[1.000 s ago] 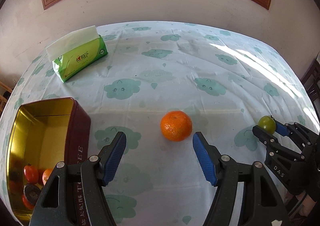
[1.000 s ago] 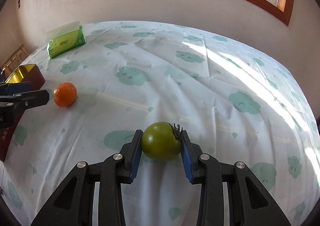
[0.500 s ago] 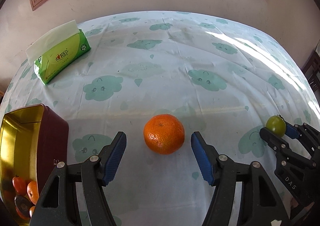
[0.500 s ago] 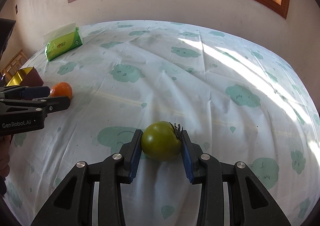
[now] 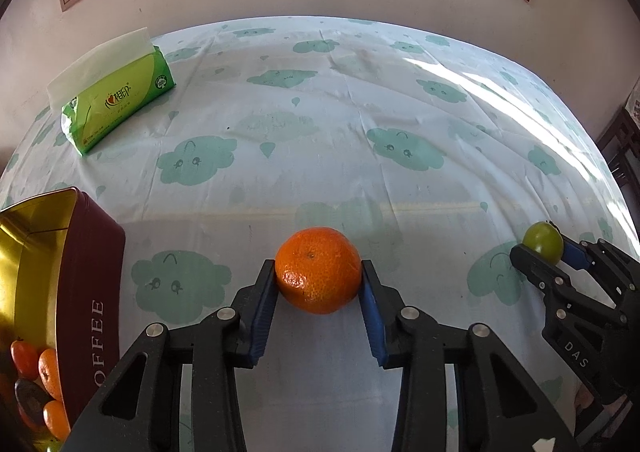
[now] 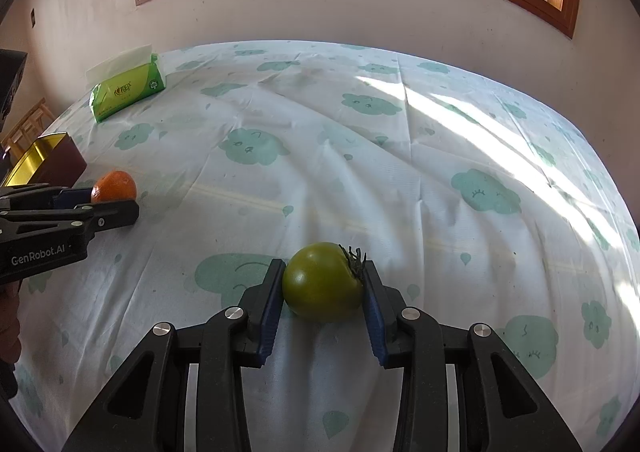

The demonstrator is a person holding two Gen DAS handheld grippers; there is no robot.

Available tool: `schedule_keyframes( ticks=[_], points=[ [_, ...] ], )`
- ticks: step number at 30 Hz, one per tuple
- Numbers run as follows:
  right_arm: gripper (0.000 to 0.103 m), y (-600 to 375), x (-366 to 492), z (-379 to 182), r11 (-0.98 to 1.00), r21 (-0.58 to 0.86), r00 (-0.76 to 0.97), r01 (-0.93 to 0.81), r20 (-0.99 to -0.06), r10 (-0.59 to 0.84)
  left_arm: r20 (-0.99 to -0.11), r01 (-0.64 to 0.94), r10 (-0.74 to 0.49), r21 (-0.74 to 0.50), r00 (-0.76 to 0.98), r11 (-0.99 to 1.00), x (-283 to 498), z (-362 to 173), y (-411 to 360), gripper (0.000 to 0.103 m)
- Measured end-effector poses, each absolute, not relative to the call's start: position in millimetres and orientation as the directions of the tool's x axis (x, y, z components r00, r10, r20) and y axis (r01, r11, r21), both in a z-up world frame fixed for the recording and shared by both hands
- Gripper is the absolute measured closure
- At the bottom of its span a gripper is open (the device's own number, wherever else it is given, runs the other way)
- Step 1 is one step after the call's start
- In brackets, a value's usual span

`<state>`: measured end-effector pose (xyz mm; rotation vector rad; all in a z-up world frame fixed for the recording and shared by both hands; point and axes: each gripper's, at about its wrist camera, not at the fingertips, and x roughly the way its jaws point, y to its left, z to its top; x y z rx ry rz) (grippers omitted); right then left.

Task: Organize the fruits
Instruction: 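Carry the orange over the gold tray with the left gripper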

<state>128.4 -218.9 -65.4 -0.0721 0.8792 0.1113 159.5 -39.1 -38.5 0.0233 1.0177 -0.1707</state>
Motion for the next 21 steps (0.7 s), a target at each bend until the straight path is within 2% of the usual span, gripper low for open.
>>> schedule_keyframes(
  ticks=[21],
  points=[
    [0.064,-219.0,128.6,-65.3,0.992,-0.018,0.632,-0.126,-0.772,0.067,-0.859,0.101,-0.094,-0.049,0.503,0.994,108.8,-30.6,-23.2,0.067]
  ],
)
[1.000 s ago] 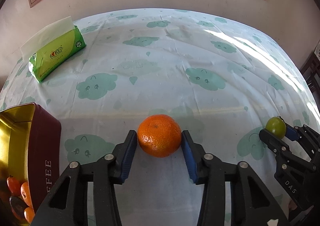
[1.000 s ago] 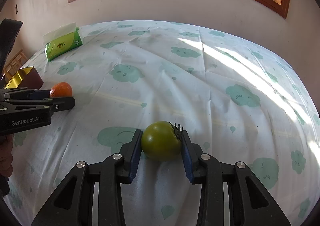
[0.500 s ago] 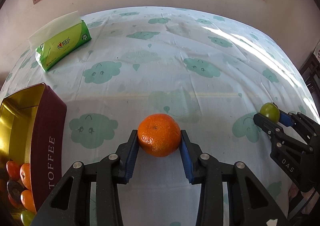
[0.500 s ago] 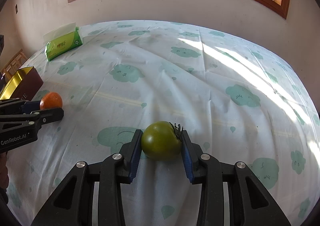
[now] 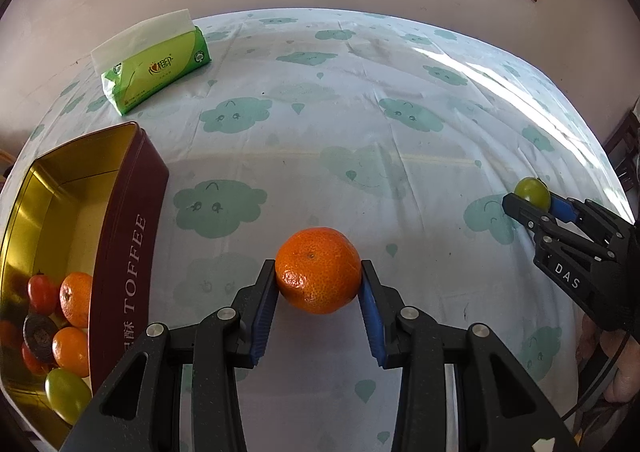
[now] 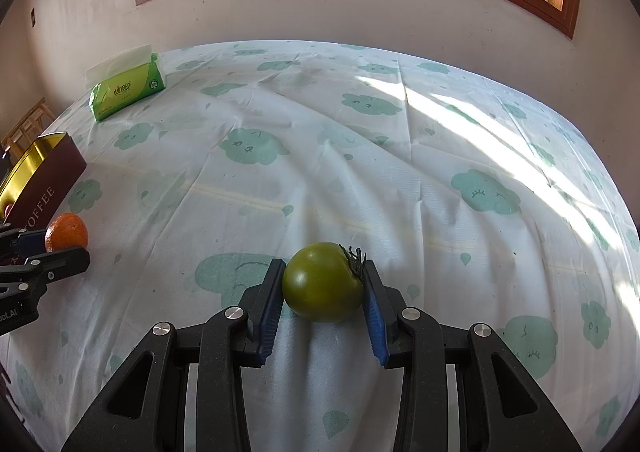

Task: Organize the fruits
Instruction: 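Carry the orange over the gold tray with the left gripper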

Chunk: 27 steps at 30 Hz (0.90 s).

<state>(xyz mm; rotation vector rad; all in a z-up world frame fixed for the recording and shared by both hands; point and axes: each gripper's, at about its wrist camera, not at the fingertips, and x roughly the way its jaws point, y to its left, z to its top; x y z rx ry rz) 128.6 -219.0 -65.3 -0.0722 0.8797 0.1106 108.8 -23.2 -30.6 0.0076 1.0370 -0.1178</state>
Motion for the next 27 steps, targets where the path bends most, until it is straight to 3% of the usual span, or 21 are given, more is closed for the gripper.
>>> schedule_keyframes(
  ticks=[27],
  points=[
    [0.064,-218.5,128.6,-65.6,0.992,-0.018,0.632,-0.125,-0.772,0.066,-0.817,-0.017,-0.013,-0.028,0.576,0.999,84.8,17.4,36.2,0.067]
  ],
)
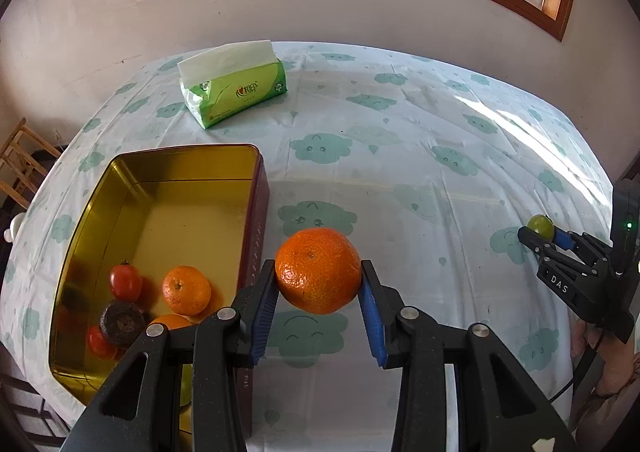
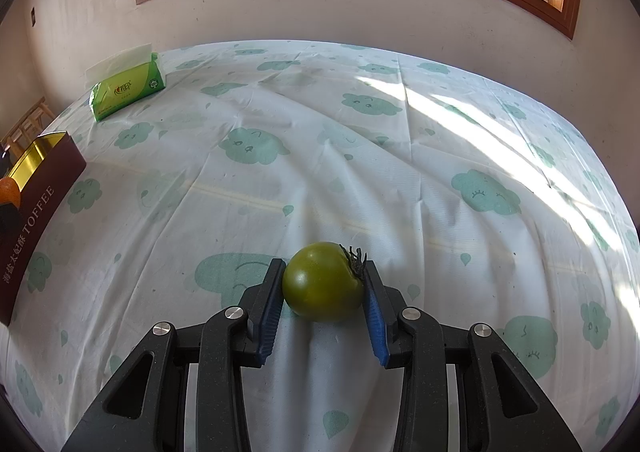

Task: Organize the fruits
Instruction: 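Carry the orange over the gold tray with the left gripper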

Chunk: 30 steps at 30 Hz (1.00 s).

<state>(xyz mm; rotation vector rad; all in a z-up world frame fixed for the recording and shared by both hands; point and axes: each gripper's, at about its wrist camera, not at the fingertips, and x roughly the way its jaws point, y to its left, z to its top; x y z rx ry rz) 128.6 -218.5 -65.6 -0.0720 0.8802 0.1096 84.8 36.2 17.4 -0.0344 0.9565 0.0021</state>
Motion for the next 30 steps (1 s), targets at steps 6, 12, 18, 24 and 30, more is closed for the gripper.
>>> schedule_keyframes(
  ticks=[6,12,18,24,30],
  points=[
    [0.064,-218.6,128.6,-65.7,0.992,-0.018,0.632,-0.125,-0.772,0.066,-0.81,-0.051,0.012,-0.022,0.586,0.998,83.8,22.9,54.2,0.067],
    [0.064,-218.4,128.6,-65.7,0.992,-0.018,0.632,-0.125,-0.772,0.065,-0.811,-0.093,0.033,-0.026,0.584,0.995,82.9,23.7,73.6,0.067],
    [0.064,-218.4,128.6,-65.6,0.992,-0.018,0.632,-0.125,-0.773,0.065,-0.816,-0.117,0.045,-0.028,0.576,0.993,81.7,21.4,89.2,0.067],
    [0.064,-218.5,128.6,-65.5,0.992,-0.018,0.632,-0.125,-0.773,0.065,-0.817,-0.15,0.056,-0.038,0.574,0.988,80.4,23.9,114.7,0.067],
    [0.064,-218.5,128.6,-65.6,0.992,-0.018,0.631,-0.125,-0.773,0.065,-0.812,-0.193,0.095,-0.022,0.575,0.981,76.3,31.4,149.4,0.067]
  ],
)
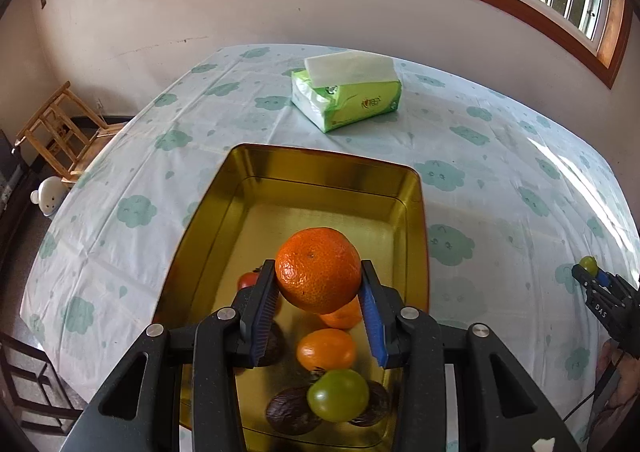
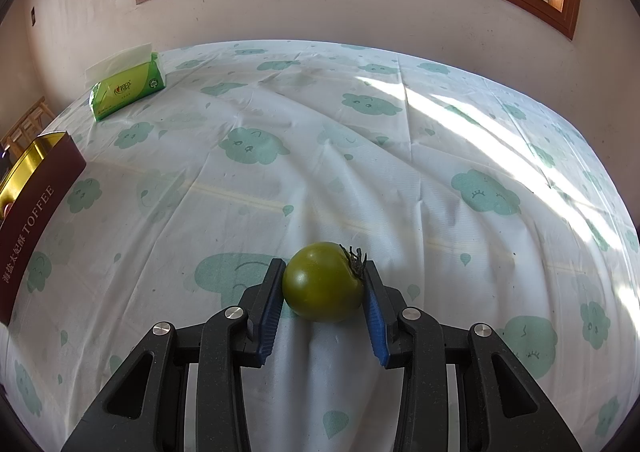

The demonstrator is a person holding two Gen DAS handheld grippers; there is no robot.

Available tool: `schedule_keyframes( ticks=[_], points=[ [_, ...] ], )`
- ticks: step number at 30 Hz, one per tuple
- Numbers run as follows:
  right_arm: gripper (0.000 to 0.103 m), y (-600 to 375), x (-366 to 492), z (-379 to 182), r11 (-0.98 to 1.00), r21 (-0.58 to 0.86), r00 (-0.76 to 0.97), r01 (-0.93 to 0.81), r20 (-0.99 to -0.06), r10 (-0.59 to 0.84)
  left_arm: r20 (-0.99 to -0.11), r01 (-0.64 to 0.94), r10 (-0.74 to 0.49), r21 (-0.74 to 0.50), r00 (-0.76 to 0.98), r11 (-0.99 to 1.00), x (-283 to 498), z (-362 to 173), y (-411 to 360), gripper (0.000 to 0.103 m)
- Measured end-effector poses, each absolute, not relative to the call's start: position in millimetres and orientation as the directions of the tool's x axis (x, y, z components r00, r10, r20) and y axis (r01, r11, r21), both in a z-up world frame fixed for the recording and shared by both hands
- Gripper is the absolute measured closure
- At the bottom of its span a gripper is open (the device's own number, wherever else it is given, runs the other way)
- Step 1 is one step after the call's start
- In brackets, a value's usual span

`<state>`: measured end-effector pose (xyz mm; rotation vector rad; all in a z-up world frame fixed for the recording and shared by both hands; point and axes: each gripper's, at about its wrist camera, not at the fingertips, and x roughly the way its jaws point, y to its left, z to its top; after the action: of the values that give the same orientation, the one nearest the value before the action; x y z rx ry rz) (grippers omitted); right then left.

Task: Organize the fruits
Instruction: 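Carry the orange over the gold tray with the left gripper, then lower the orange into the tray and open the left gripper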

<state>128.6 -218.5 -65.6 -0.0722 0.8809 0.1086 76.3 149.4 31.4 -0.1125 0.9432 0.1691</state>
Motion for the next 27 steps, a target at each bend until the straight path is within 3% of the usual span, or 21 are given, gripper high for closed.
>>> schedule_keyframes(
  ticks=[9,27],
  points=[
    [0.064,-218.6,128.6,-65.6,0.992,-0.018,0.631,-0.124,-0.773,0.065,-0.836,-0.225,0.101,-0.027,0.539,0.974,61.8,21.6,180.7,0.067],
    [0.064,-218.1,128.5,-65.8,0.992,-0.019,0.631,-0.124,-0.773,0.064,-0.865,-0.159,0.056,-0.028,0.499,0.987,49.4,-4.9,169.4,0.067]
  ],
)
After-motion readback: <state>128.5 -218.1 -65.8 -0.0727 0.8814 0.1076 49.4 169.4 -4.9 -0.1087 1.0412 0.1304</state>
